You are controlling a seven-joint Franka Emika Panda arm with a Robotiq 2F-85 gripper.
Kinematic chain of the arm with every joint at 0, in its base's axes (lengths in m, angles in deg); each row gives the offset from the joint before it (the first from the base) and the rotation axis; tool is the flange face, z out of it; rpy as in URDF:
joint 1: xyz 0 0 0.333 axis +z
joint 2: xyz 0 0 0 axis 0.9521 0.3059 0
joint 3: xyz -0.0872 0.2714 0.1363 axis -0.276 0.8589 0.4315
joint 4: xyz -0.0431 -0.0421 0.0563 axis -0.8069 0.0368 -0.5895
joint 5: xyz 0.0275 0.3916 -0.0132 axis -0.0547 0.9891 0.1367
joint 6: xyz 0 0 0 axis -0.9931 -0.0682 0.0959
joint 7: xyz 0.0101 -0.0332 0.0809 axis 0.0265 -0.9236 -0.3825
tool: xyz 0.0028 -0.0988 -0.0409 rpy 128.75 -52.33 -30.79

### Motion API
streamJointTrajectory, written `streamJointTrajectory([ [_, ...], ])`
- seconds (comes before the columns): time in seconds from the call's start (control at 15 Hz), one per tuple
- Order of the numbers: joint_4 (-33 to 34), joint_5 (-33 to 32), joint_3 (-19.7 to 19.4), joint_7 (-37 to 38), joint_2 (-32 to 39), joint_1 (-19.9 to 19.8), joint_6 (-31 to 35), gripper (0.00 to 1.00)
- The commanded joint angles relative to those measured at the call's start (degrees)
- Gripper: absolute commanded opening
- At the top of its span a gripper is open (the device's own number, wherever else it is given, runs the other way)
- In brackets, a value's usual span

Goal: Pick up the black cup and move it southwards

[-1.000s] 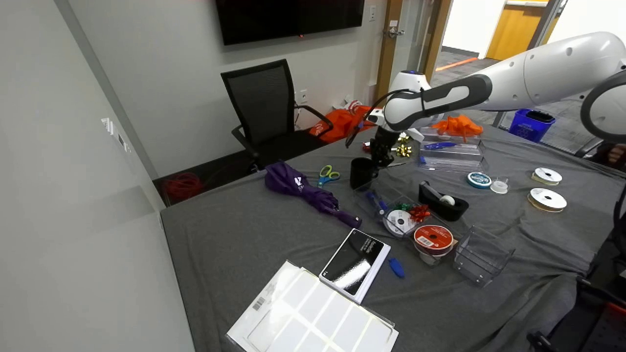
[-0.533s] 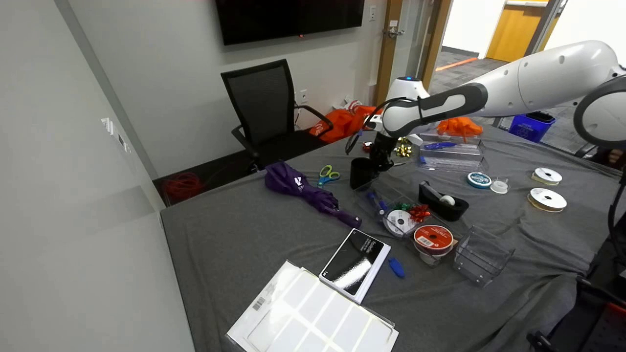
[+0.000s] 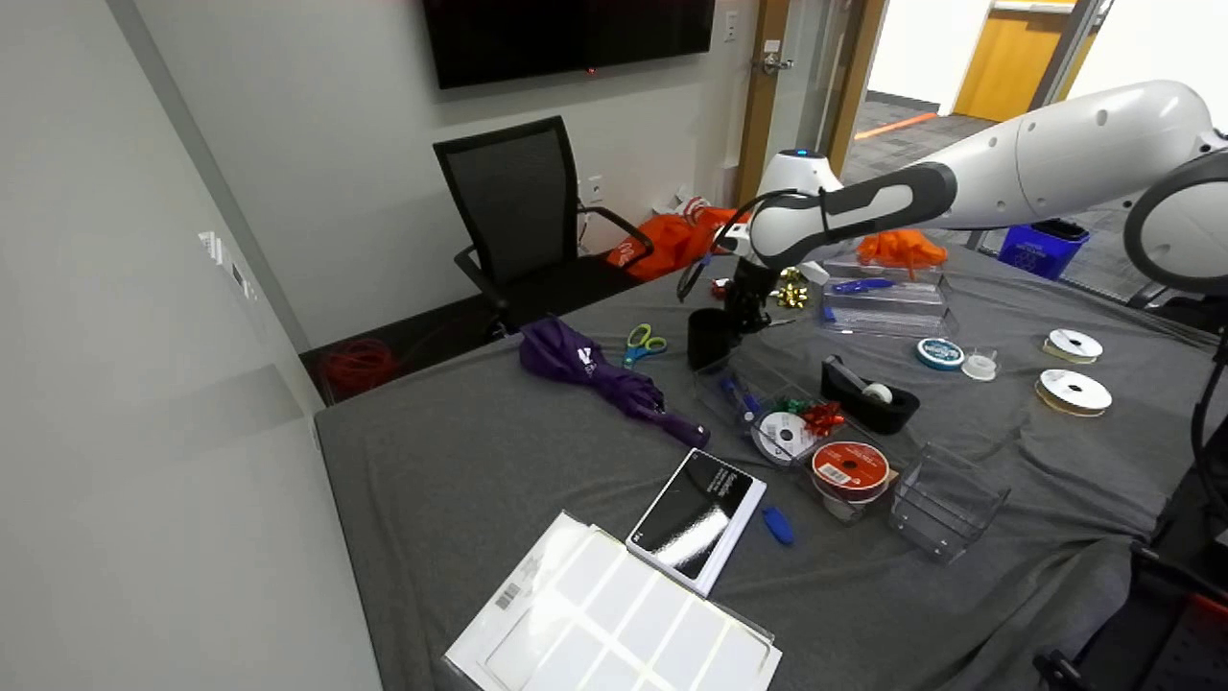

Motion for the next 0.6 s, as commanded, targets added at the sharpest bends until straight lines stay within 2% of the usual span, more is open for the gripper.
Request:
streamJointTrajectory([
  [0.0,-5.52,1.83,2.63,-3.66,-5.85,-3.16,0.75,0.05],
  [0.27,-10.12,4.53,4.65,-8.96,-10.76,-6.81,1.44,0.05],
  [0.53,-16.56,6.27,4.71,-16.41,-15.98,-10.22,0.96,0.05],
])
